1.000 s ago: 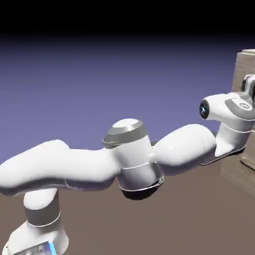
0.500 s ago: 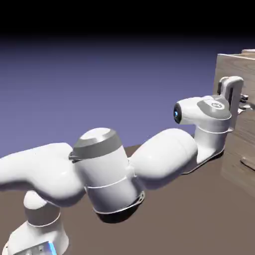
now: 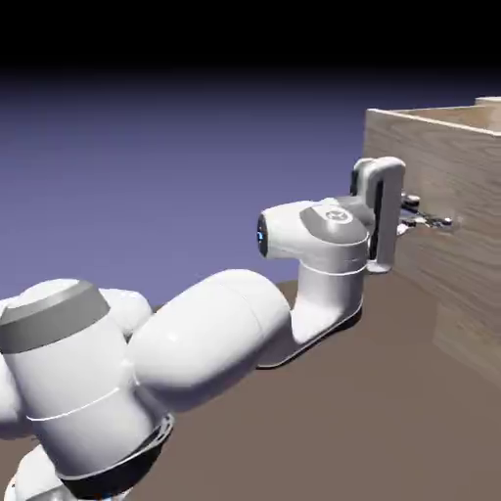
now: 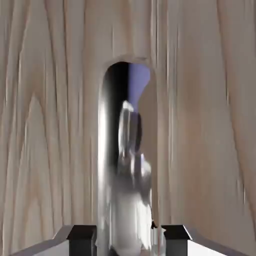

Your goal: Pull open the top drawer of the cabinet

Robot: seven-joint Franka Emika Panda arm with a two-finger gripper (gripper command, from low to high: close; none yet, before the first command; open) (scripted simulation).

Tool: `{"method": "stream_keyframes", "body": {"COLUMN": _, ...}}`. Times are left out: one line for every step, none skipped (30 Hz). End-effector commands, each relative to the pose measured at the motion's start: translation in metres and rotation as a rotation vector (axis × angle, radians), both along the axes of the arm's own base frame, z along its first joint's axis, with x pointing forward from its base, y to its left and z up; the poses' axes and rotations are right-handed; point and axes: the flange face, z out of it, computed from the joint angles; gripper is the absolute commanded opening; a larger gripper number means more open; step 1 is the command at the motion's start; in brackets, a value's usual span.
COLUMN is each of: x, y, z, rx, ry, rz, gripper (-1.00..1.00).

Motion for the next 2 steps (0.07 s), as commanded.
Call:
{"method": "stream_keyframes", "body": {"x": 0.0, "y": 0.0, "z": 0.0, "rx": 0.0, "ry": 0.0, "rz": 0.0, "gripper": 1.0}}
{"method": "stream_keyframes", "body": {"x": -0.011, "y": -0.001, "z": 0.0, "rx": 0.001, "ry": 0.0, "rz": 0.0, "gripper": 1.0}}
